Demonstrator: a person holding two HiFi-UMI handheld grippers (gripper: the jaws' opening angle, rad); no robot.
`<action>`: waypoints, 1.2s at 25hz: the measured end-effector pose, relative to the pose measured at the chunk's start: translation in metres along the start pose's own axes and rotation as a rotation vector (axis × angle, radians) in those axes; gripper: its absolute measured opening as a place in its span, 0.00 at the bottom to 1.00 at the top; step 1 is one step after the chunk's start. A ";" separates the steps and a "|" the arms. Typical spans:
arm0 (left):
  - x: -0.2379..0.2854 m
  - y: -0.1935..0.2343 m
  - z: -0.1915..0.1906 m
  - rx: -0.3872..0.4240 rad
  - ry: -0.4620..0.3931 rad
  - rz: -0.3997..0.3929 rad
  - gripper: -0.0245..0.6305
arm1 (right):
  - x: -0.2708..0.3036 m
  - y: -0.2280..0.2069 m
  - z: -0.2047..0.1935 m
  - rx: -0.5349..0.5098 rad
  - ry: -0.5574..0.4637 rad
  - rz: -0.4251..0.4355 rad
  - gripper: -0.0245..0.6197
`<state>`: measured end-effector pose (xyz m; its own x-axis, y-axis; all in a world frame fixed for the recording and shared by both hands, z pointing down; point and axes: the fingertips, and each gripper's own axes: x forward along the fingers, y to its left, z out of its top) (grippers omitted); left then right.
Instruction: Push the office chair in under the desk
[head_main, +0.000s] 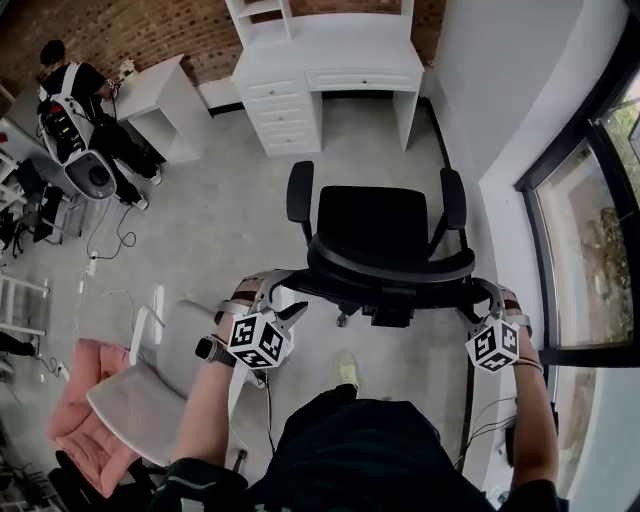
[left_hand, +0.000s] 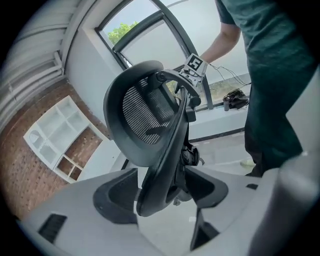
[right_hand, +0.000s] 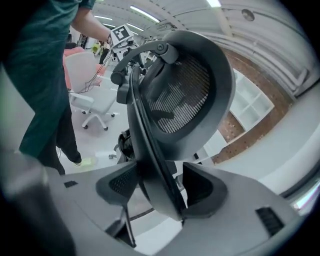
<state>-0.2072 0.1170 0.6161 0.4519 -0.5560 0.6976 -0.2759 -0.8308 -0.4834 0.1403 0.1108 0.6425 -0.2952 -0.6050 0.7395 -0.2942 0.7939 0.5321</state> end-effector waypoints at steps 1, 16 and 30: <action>0.005 0.002 -0.004 0.002 0.003 -0.006 0.48 | 0.005 -0.001 -0.002 -0.009 0.006 0.007 0.43; 0.057 0.011 -0.049 0.173 0.162 -0.092 0.27 | 0.052 -0.004 -0.021 -0.096 0.110 0.070 0.33; 0.092 0.062 -0.052 0.094 0.202 -0.040 0.28 | 0.096 -0.056 -0.020 -0.075 0.107 0.085 0.31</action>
<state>-0.2268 0.0132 0.6784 0.2796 -0.5243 0.8043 -0.1769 -0.8515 -0.4936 0.1465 0.0098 0.6918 -0.2163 -0.5290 0.8206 -0.2021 0.8466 0.4925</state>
